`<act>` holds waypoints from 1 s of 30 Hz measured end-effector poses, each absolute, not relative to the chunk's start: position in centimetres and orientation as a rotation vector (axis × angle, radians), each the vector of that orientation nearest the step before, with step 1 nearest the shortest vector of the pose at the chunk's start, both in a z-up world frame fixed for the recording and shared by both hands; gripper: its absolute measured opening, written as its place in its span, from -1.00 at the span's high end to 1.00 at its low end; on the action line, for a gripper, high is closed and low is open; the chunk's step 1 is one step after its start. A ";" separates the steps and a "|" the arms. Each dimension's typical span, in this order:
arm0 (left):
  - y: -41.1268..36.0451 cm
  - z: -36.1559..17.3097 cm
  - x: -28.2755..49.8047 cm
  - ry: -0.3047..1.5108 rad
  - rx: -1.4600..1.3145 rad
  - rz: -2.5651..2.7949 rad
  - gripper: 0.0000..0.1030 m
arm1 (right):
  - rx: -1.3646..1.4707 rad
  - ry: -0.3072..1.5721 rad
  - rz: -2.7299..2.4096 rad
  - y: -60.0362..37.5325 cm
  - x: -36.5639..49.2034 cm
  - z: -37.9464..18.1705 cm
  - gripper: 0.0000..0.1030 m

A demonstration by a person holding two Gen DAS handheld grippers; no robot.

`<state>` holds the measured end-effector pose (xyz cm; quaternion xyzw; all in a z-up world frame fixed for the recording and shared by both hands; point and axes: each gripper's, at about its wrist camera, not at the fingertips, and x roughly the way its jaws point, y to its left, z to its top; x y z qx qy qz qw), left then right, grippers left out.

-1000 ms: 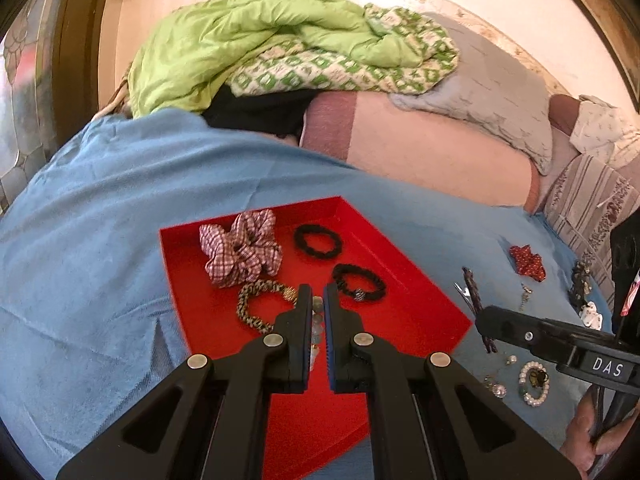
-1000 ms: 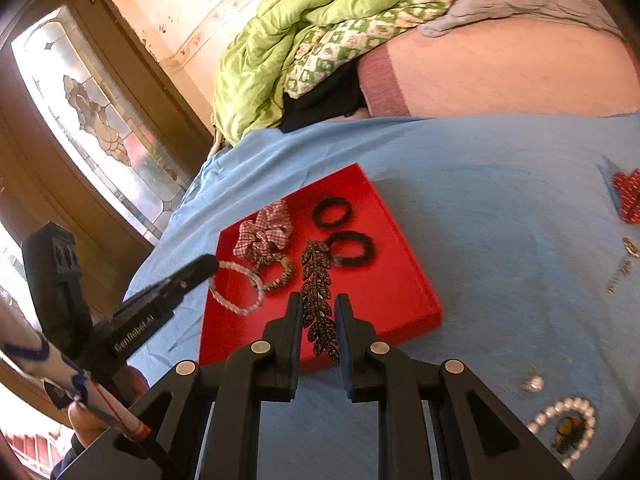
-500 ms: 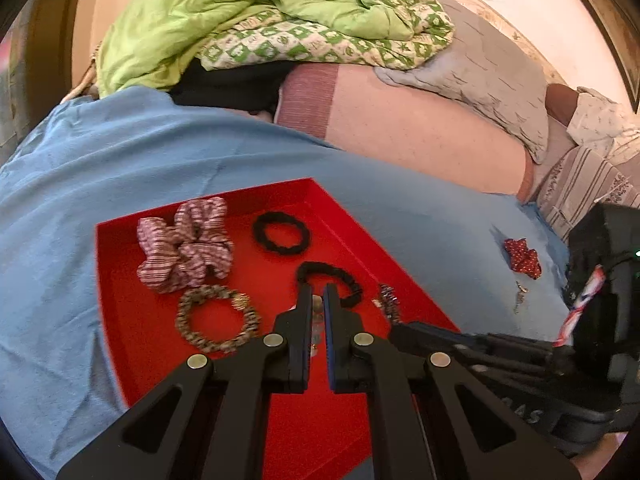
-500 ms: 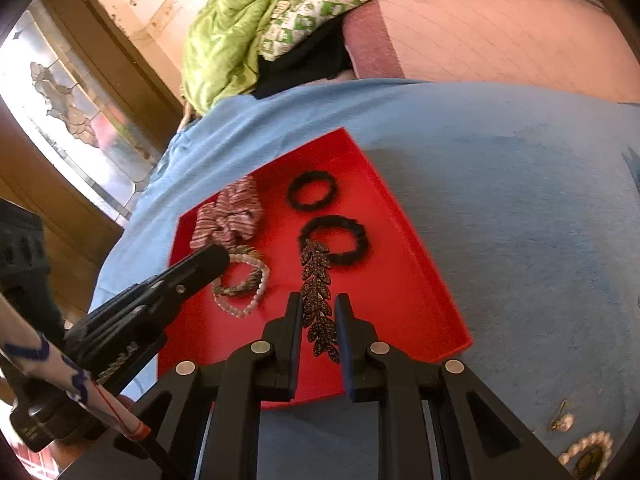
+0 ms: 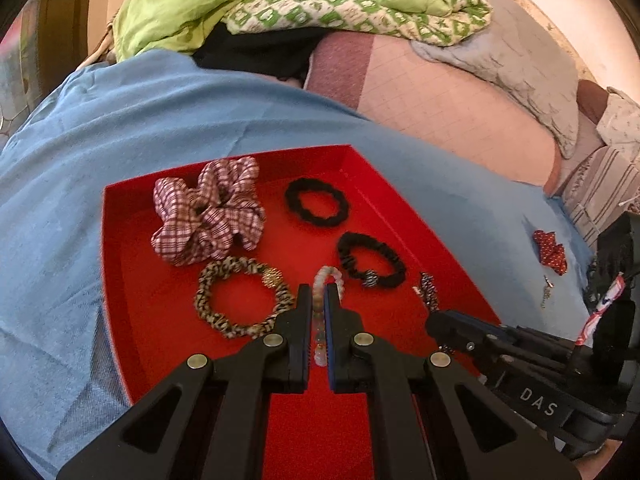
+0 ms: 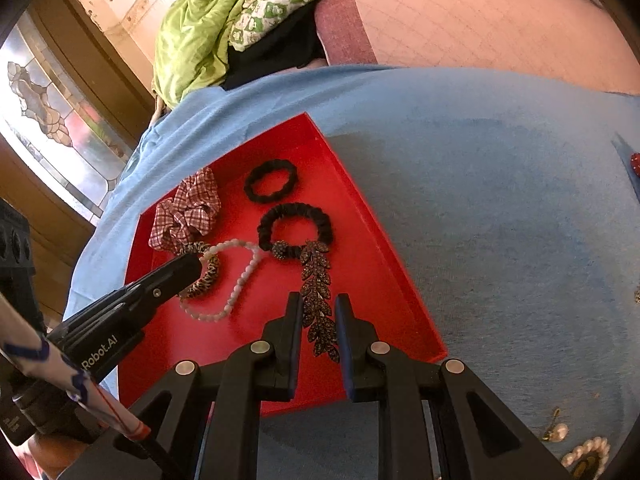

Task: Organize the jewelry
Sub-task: 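Carry both pieces over the red tray and open both grippers to drop them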

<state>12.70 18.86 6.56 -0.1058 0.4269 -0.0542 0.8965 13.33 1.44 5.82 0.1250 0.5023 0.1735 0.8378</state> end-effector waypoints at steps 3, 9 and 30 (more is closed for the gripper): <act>19.0 6.3 12.9 0.896 -0.228 -0.104 0.90 | 0.243 1.058 0.360 1.6 13.4 5.8 0.65; 18.4 6.1 13.0 0.907 -0.205 -0.112 0.90 | 0.233 1.053 0.333 1.0 13.7 5.7 0.63; 17.9 6.7 12.6 0.893 -0.155 -0.096 0.74 | 0.194 1.047 0.329 1.5 13.4 5.7 0.60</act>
